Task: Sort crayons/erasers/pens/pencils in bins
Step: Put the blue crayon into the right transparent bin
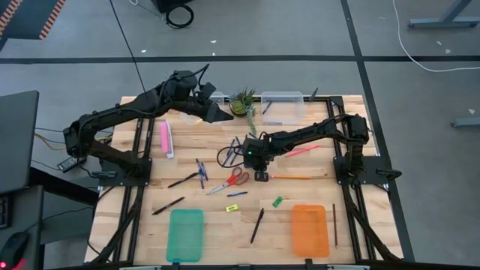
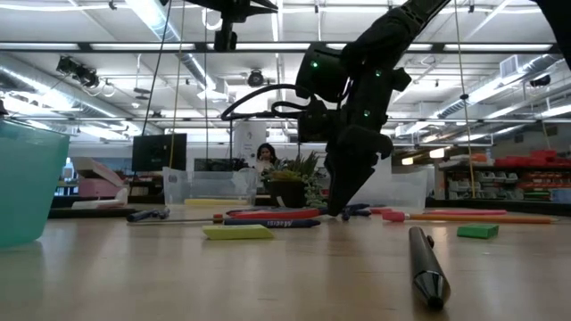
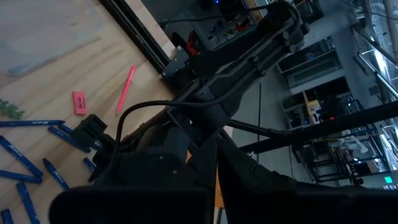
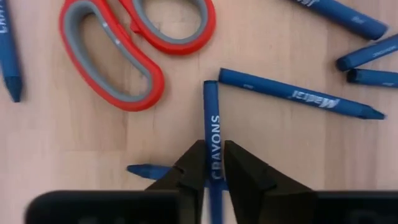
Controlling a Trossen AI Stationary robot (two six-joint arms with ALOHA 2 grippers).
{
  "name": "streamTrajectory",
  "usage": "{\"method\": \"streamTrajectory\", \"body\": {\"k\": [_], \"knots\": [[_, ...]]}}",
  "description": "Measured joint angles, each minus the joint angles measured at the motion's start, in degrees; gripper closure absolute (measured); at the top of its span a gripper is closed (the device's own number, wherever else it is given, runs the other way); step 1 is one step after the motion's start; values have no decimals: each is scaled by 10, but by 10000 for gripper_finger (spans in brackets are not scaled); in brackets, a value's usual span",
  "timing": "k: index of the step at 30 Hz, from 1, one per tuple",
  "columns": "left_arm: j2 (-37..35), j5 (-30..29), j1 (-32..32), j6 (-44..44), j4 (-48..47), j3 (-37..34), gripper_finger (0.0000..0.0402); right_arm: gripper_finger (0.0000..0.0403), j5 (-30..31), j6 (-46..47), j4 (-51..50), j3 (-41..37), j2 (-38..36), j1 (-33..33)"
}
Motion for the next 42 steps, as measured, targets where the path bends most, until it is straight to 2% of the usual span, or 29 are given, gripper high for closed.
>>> {"method": "streamTrajectory", "body": {"k": [6,12,17,21,27,32,37,42], "knots": [[0,0,0,0,0,0,391,370,0,15,-14,0,-14,-4],[0,0,0,0,0,0,382,362,5,59,-20,0,-95,-12],[0,0,1,0,1,0,383,362,82,82,-44,1,-190,-45],[0,-1,1,1,1,0,390,362,117,80,-69,1,-228,-113],[0,-4,1,1,1,0,386,360,113,36,-86,1,-216,-241],[0,-7,1,-3,1,0,378,359,90,4,-84,1,-200,-319],[0,-13,0,-11,1,0,386,359,58,-28,-85,1,-178,-368],[0,-13,0,-14,1,0,388,358,37,-33,-85,1,-166,-382]]}}
